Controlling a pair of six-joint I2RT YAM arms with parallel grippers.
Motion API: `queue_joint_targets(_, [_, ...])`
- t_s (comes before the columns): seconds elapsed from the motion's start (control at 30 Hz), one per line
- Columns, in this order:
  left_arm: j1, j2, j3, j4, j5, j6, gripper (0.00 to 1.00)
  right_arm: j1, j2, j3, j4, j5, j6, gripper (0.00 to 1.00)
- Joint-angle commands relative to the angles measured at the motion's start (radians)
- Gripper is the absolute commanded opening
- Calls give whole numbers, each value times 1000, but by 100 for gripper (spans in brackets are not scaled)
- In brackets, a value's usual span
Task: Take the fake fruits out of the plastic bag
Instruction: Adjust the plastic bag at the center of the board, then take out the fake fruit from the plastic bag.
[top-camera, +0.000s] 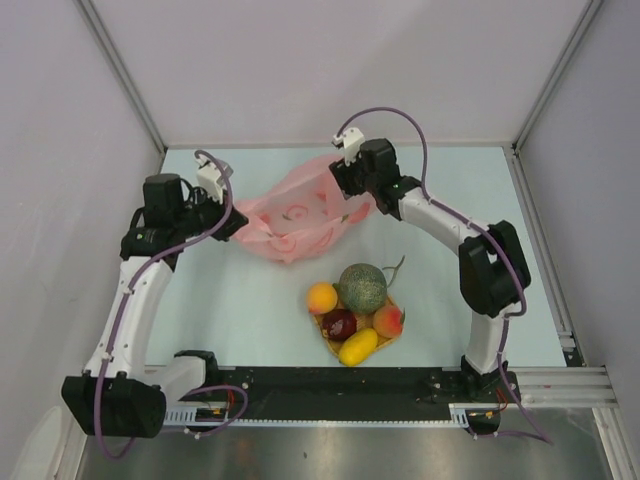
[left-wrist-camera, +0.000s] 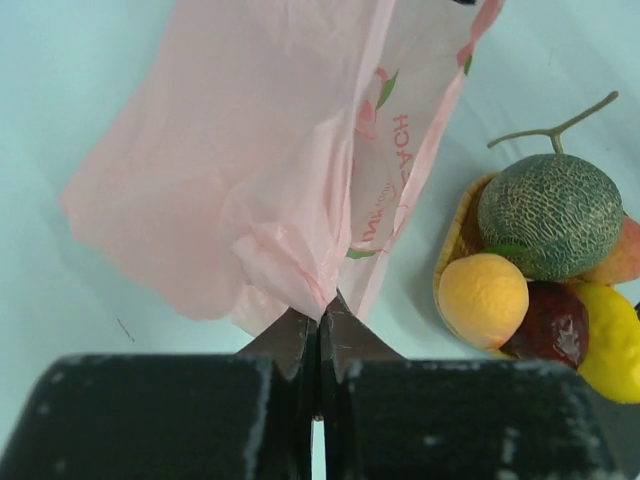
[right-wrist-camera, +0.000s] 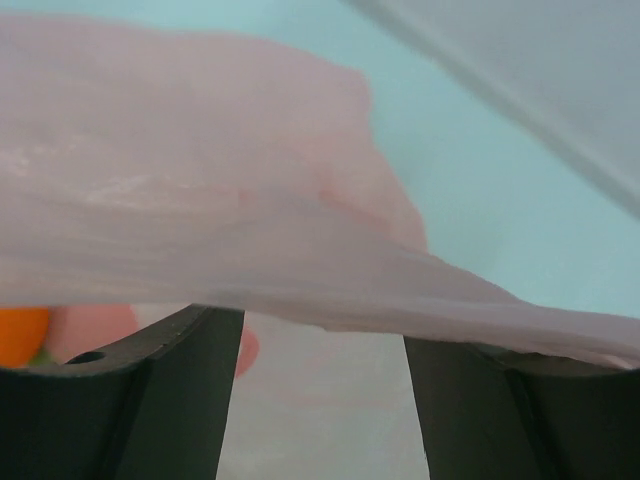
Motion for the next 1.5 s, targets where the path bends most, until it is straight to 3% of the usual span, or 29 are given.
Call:
queue_joint_targets(0.0, [-19,150,76,185,3,-52,0,-52,128,181,117,100,-1,68])
queue_joint_targets(0.13, [-74,316,329,232,19,-75,0,-103,267,400,108,175,-17,68])
queue_joint_targets(0.27, [-106,399,489,107,76,-17,0,-125,226,370,119,197,-62,68])
queue_joint_targets(0.43, [-114,355,364,9,73,49,0,-117,84,175,35,-70,-16,69])
queue_joint_targets(0.6, [-125,321,187,27,15,51,0,-19,45,15,92,-135,5,72])
queue_joint_targets(1.03, [-137,345,123,44,-96,17,0,127,151,37,142,-160,122,73])
queue_joint_targets(1.17, [-137,359,138,47,-96,5,0,119,246,151,142,3,215,99])
queue_joint_targets(1.47, [-137,365,144,49,-50,-25,0,105,378,248,117,25,334,100])
